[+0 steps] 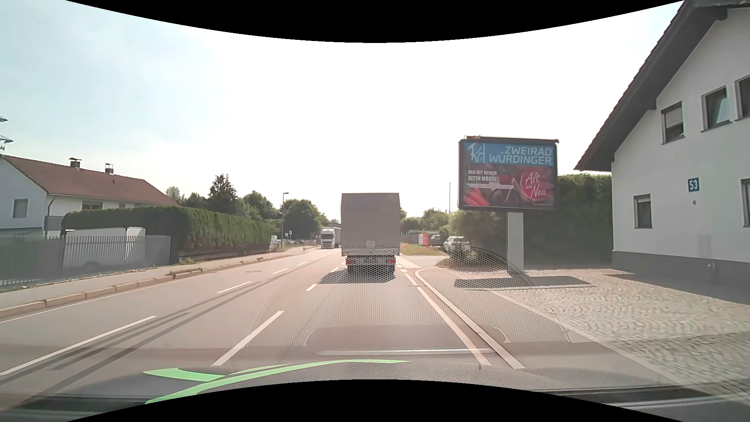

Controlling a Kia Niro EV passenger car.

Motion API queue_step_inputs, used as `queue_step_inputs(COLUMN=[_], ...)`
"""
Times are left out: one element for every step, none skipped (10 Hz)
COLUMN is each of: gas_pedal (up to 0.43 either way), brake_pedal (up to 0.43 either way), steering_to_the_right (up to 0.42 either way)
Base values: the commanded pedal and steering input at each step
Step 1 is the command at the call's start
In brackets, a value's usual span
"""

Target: Follow the waypoints while adhering to traffic rules and regulations

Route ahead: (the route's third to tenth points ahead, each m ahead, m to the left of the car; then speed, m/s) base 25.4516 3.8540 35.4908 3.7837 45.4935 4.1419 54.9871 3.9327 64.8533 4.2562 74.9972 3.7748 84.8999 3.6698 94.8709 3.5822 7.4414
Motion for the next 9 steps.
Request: queue_step_inputs(gas_pedal=[0.000, 0.000, 0.000, 0.000, 0.000, 0.000, 0.000, 0.000, 0.000], brake_pedal=[0.000, 0.000, 0.000, 0.000, 0.000, 0.000, 0.000, 0.000, 0.000], steering_to_the_right=[0.004, 0.004, 0.004, 0.003, 0.004, 0.004, 0.003, 0.003, 0.003])
